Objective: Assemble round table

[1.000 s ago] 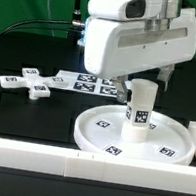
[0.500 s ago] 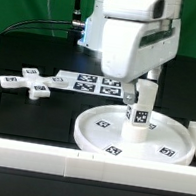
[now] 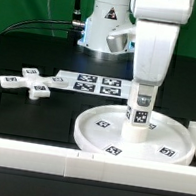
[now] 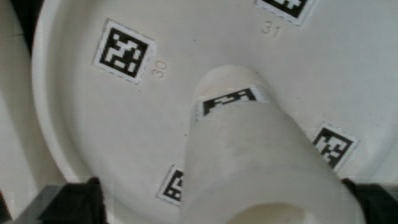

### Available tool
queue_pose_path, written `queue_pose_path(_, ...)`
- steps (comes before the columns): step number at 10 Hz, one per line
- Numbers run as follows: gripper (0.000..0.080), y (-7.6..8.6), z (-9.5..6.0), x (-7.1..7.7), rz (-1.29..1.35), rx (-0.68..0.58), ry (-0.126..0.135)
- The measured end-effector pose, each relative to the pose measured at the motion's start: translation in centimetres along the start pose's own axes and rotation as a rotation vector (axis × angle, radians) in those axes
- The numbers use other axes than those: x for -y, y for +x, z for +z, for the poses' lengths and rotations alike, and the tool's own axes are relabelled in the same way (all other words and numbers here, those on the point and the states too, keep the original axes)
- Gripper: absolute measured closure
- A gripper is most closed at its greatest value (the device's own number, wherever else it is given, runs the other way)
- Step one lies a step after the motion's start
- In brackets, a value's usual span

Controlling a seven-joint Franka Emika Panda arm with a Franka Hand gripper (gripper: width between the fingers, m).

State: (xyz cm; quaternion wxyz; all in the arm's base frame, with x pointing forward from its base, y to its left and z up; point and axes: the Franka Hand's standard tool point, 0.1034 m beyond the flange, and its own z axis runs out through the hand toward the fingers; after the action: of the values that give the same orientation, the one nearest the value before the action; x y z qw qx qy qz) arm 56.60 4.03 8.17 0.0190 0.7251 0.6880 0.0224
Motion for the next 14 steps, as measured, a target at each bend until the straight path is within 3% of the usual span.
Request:
queue_pose_path(8, 0.0151, -0.31, 0.34, 0.36, -0.167, 0.024, 0.006)
queue_pose_path(9, 0.0393, -0.33, 0.35, 0.36, -0.166, 0.024, 0.006)
queue_pose_path(14, 0.0393, -0.37, 0.34, 0.35, -0.103, 0.024, 0.006)
